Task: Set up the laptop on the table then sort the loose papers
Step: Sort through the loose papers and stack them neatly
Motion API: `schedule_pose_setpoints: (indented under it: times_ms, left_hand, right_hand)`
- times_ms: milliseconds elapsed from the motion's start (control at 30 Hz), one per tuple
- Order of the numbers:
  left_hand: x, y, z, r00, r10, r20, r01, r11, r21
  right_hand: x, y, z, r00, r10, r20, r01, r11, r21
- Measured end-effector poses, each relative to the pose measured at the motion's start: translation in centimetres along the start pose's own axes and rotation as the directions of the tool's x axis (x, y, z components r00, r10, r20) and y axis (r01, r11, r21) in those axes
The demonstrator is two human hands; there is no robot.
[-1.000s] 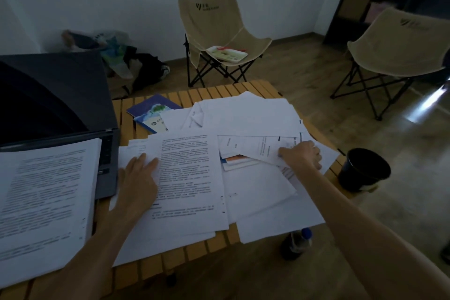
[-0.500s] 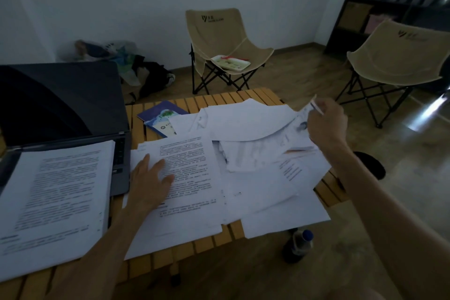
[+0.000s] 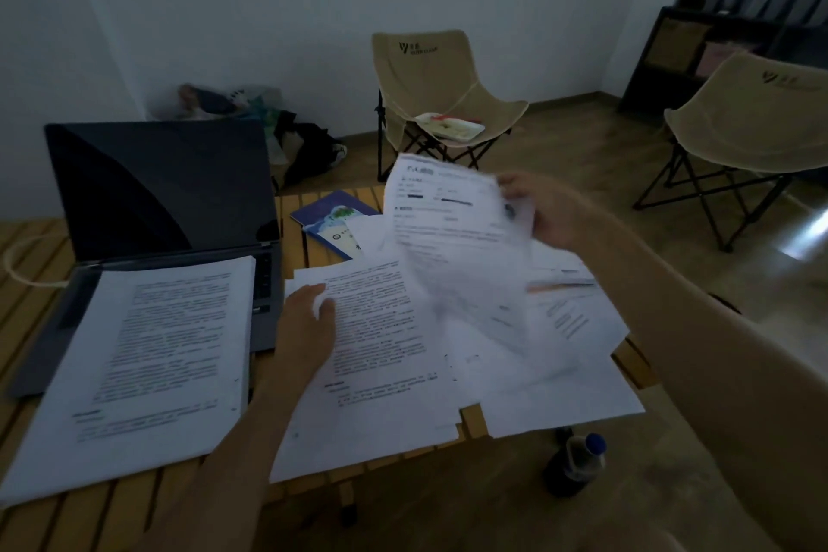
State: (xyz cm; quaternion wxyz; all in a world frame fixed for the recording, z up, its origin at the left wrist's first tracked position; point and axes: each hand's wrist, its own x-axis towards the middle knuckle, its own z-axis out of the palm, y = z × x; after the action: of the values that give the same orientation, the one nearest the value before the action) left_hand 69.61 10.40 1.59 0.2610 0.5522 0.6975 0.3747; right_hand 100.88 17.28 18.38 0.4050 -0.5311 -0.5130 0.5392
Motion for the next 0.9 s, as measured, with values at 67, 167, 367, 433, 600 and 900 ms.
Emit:
schedule_pose_setpoints:
  times_ms: [67,167,367,433,600,900]
  left_hand:
    - [-0.1,0.4,-0.4,0.998,-0.064,0.009,0.065,0.997,-0.05]
    - [-0.6,0.5,-0.6,0.997,-0.074,0.035,0.074,0.997,0.0]
    - [1.0,0.1,-0.3,0.997,-0.073,0.031,0.073,0.997,0.025]
    - [1.4,-0.3,-0.3,0.996,-0.052,0.07,0.046,0.995,0.087]
    - [0.8,-0.7,0.4,0.969,0.0,0.246,-0.126,0.859,0.496]
    - [0.8,-1.1,1.2,0.963,-0.041,0.268,-0.089,0.886,0.455]
  right_hand:
    - [2.9,4.1,0.0,0.99,0.106,-0.094,-0.13,0.941,-0.312]
    - [5.5,8.1,0.5,0.989,0.075,-0.128,-0.137,0.791,-0.596]
    - [8.3,8.7,5.6,0.981,-0.189,0.035,0.146,0.612,-0.777]
    - [9.1,9.4,7.6,0.982,-0.191,0.017,0.139,0.647,-0.75]
    - [10.2,11.5,11.1,0.988,-0.151,-0.012,0.115,0.803,-0.585]
    - [10.1,14.4,3.6,0.995,-0.029,-0.095,-0.083,0.29,-0.953]
